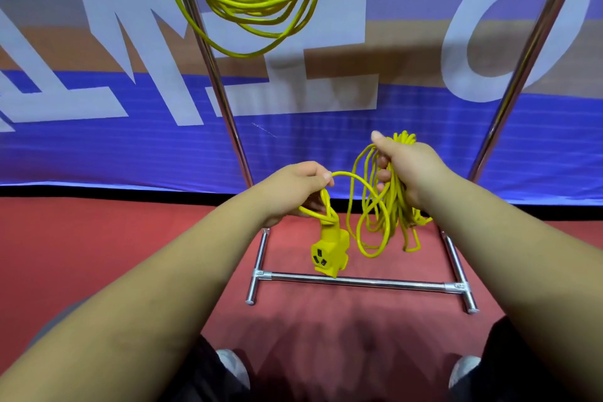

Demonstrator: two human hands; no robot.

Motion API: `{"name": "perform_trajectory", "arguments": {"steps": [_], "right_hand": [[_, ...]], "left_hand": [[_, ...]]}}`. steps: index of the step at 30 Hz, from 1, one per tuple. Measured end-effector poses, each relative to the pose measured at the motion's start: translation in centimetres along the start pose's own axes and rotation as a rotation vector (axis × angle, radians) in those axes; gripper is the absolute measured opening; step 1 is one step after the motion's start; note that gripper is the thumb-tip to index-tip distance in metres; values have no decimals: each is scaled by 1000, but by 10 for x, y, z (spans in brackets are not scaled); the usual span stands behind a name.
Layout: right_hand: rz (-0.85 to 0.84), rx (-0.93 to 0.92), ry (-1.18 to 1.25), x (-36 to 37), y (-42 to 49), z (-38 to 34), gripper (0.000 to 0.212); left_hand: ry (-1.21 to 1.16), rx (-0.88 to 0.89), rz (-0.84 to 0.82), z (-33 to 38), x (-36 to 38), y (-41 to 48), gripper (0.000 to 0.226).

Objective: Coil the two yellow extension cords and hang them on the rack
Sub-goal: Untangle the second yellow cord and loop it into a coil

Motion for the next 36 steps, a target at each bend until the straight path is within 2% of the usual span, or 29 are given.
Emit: {"name": "perform_trajectory", "arguments": {"steps": [2,5,9,14,20,23,24,29,33,36], "right_hand": [[-7,-27,-68,0,0,1,23],[31,-51,-76,-1,1,0,10],[49,-39,2,-5,5,-3,6],[-124,-3,-246,4,1,8,24],[-409,-27,-364,32,-24,14,33],[-401,-8,-474,35,-29,21,60],[-385,0,-478,36,-29,23,63],[-341,29,-456,38,-32,26,37],[-327,47,-424,39,-32,29,28],[-272,42,-381,37,-31,27,16]], "left_hand": [[-129,-10,-81,7,5,-6,22],[-162,-4,-135,12,6,-9,22],[-168,-17,-118,7,5,-8,22],[-273,-23,-85,9,2,-5,24],[-376,-139,-63,5,7,-2,29],[-353,-180,-4,3,3,0,44],[-349,-192,14,3,2,0,46],[-376,-210,114,-1,-1,2,34],[-325,-137,289,1,-2,4,43],[-370,-135,316,-5,6,8,52]]}}
Point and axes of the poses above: each hand's wrist, its own y-axis towards the middle knuckle, its own x-axis out of the palm, z = x × y, the point moved 7 cm from there along y, towards the middle knuckle, and after that the axes turned 6 degrees about y, right-handed, at the moved point
